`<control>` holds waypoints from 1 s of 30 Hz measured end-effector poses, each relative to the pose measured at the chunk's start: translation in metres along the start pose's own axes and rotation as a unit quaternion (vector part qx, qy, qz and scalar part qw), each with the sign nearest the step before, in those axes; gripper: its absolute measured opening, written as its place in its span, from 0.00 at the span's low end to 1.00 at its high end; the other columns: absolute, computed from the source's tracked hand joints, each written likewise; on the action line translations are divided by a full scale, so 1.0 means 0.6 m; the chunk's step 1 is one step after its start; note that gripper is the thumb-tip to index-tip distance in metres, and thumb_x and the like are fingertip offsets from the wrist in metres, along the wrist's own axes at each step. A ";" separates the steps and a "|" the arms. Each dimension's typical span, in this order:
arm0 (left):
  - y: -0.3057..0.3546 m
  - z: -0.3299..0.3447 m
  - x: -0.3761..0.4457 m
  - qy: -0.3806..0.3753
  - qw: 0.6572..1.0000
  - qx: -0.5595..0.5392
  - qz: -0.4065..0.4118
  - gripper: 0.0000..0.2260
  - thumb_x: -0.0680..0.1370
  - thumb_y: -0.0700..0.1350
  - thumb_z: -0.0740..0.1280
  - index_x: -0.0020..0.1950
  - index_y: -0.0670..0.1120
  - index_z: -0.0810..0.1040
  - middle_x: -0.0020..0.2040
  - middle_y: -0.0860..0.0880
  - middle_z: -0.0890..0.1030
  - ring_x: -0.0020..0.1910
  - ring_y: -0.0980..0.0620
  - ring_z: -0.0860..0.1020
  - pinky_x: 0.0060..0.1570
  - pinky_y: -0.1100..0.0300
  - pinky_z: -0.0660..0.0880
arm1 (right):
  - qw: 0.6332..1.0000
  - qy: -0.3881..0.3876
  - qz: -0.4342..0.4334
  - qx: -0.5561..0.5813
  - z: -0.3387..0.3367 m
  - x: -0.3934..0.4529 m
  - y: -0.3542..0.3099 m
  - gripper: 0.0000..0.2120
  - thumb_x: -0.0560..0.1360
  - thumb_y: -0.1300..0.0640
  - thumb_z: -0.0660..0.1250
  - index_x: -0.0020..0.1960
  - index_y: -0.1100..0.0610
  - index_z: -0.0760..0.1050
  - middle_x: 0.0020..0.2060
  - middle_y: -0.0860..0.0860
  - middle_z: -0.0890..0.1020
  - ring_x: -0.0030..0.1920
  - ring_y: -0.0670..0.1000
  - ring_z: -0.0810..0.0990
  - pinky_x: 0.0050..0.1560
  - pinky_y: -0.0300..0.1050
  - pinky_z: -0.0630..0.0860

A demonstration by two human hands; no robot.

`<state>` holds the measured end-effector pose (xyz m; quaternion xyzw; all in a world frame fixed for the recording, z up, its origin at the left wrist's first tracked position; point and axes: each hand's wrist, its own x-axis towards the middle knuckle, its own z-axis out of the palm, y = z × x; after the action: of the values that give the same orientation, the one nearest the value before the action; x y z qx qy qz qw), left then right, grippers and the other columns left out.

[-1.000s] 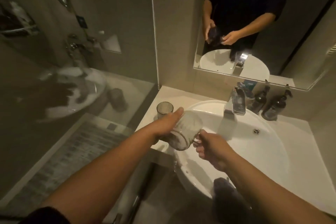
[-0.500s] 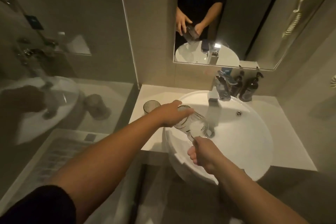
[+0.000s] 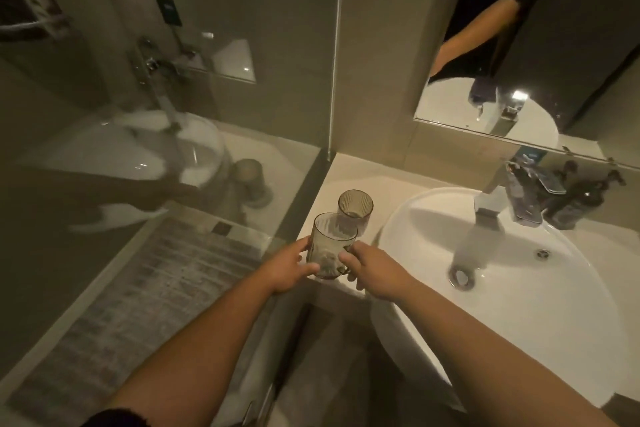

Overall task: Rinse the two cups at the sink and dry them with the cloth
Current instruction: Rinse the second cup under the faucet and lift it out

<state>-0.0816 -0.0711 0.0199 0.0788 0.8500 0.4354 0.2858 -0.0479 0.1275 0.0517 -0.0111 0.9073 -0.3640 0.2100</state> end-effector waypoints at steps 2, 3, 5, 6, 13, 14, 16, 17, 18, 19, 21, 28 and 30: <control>-0.012 0.010 0.018 0.024 1.000 -0.009 -0.014 0.27 0.78 0.38 0.69 0.76 0.48 0.66 0.70 0.48 0.73 0.67 0.44 0.73 0.65 0.55 0.71 | 0.996 0.023 -0.010 -0.086 0.012 0.018 0.009 0.12 0.81 0.43 0.55 0.52 0.51 0.68 0.46 0.51 0.81 0.41 0.50 0.79 0.43 0.47 0.76; -0.016 0.016 0.026 0.035 0.999 -0.015 -0.020 0.27 0.78 0.38 0.69 0.75 0.48 0.67 0.69 0.47 0.74 0.67 0.44 0.73 0.65 0.55 0.70 | 0.991 0.035 -0.010 -0.127 0.015 0.024 0.015 0.12 0.81 0.42 0.54 0.52 0.51 0.68 0.48 0.52 0.82 0.42 0.52 0.78 0.42 0.47 0.74; -0.022 0.030 0.040 0.052 0.998 -0.025 -0.034 0.25 0.78 0.39 0.69 0.74 0.47 0.68 0.67 0.49 0.75 0.64 0.46 0.73 0.61 0.58 0.70 | 0.981 0.057 -0.011 -0.185 0.019 0.032 0.030 0.14 0.81 0.42 0.54 0.53 0.52 0.68 0.48 0.54 0.82 0.41 0.53 0.77 0.38 0.45 0.69; -0.024 0.037 0.045 0.057 0.997 -0.022 -0.037 0.24 0.78 0.40 0.68 0.74 0.47 0.68 0.67 0.49 0.76 0.62 0.47 0.74 0.59 0.58 0.70 | 0.976 0.068 -0.012 -0.206 0.018 0.033 0.037 0.15 0.81 0.42 0.53 0.53 0.53 0.69 0.47 0.54 0.82 0.39 0.53 0.76 0.35 0.44 0.66; -0.034 0.059 0.070 0.090 0.996 0.024 -0.012 0.20 0.79 0.42 0.66 0.71 0.47 0.73 0.65 0.46 0.80 0.59 0.45 0.79 0.58 0.56 0.74 | 0.949 0.112 0.004 -0.294 0.014 0.042 0.060 0.17 0.81 0.42 0.55 0.50 0.54 0.73 0.44 0.54 0.83 0.39 0.55 0.79 0.35 0.43 0.66; -0.034 0.060 0.071 0.095 0.995 0.031 -0.007 0.19 0.79 0.42 0.66 0.71 0.47 0.73 0.65 0.46 0.80 0.59 0.45 0.79 0.57 0.55 0.74 | 0.948 0.110 0.011 -0.298 0.015 0.045 0.061 0.17 0.80 0.42 0.56 0.49 0.55 0.74 0.44 0.54 0.83 0.39 0.55 0.79 0.36 0.43 0.68; -0.037 0.062 0.076 0.100 0.994 0.045 0.002 0.20 0.79 0.43 0.65 0.71 0.47 0.72 0.65 0.45 0.80 0.60 0.44 0.79 0.59 0.52 0.75 | 0.946 0.098 0.029 -0.307 0.015 0.051 0.062 0.18 0.80 0.42 0.58 0.50 0.56 0.76 0.45 0.55 0.83 0.43 0.56 0.81 0.38 0.43 0.70; -0.040 0.062 0.077 0.098 0.994 0.051 0.002 0.20 0.79 0.44 0.65 0.72 0.47 0.71 0.66 0.45 0.79 0.61 0.44 0.78 0.61 0.51 0.75 | 0.944 0.092 0.038 -0.314 0.016 0.052 0.061 0.17 0.79 0.43 0.59 0.52 0.56 0.77 0.46 0.55 0.83 0.44 0.57 0.81 0.39 0.44 0.70; -0.044 0.062 0.079 0.096 0.994 0.055 0.002 0.21 0.79 0.45 0.65 0.73 0.47 0.71 0.67 0.45 0.79 0.63 0.44 0.78 0.62 0.49 0.75 | 0.942 0.090 0.043 -0.320 0.016 0.052 0.059 0.17 0.79 0.44 0.60 0.53 0.56 0.78 0.47 0.55 0.83 0.46 0.57 0.82 0.40 0.44 0.70; -0.047 0.063 0.080 0.096 0.994 0.057 0.001 0.22 0.80 0.46 0.65 0.73 0.46 0.70 0.68 0.45 0.78 0.64 0.44 0.77 0.63 0.49 0.74 | 0.941 0.090 0.048 -0.323 0.018 0.052 0.058 0.16 0.79 0.44 0.60 0.54 0.56 0.78 0.48 0.55 0.83 0.47 0.58 0.82 0.41 0.45 0.70; -0.048 0.063 0.079 0.096 0.993 0.062 -0.012 0.24 0.81 0.47 0.64 0.76 0.46 0.67 0.72 0.45 0.74 0.68 0.44 0.75 0.67 0.49 0.72 | 0.941 0.094 0.056 -0.320 0.021 0.050 0.055 0.16 0.78 0.44 0.61 0.55 0.56 0.77 0.49 0.55 0.83 0.48 0.58 0.82 0.41 0.45 0.69; -0.052 0.062 0.048 0.112 0.989 0.085 -0.032 0.26 0.82 0.48 0.63 0.78 0.43 0.62 0.76 0.41 0.68 0.72 0.43 0.70 0.70 0.49 0.68 | 0.953 0.151 0.056 -0.258 -0.004 -0.009 0.058 0.22 0.78 0.39 0.60 0.62 0.55 0.74 0.52 0.54 0.83 0.51 0.57 0.81 0.48 0.48 0.76; -0.054 0.066 0.037 0.126 0.986 0.104 -0.030 0.24 0.82 0.48 0.63 0.77 0.42 0.65 0.74 0.40 0.69 0.70 0.41 0.72 0.69 0.49 0.69 | 0.957 0.175 0.062 -0.224 -0.029 -0.042 0.074 0.21 0.78 0.40 0.61 0.64 0.53 0.74 0.54 0.52 0.84 0.53 0.55 0.81 0.52 0.48 0.77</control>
<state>-0.0741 -0.0549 -0.0327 0.0271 0.9217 0.3426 0.1801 -0.0260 0.1759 0.0430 0.0624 0.9870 -0.1342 0.0627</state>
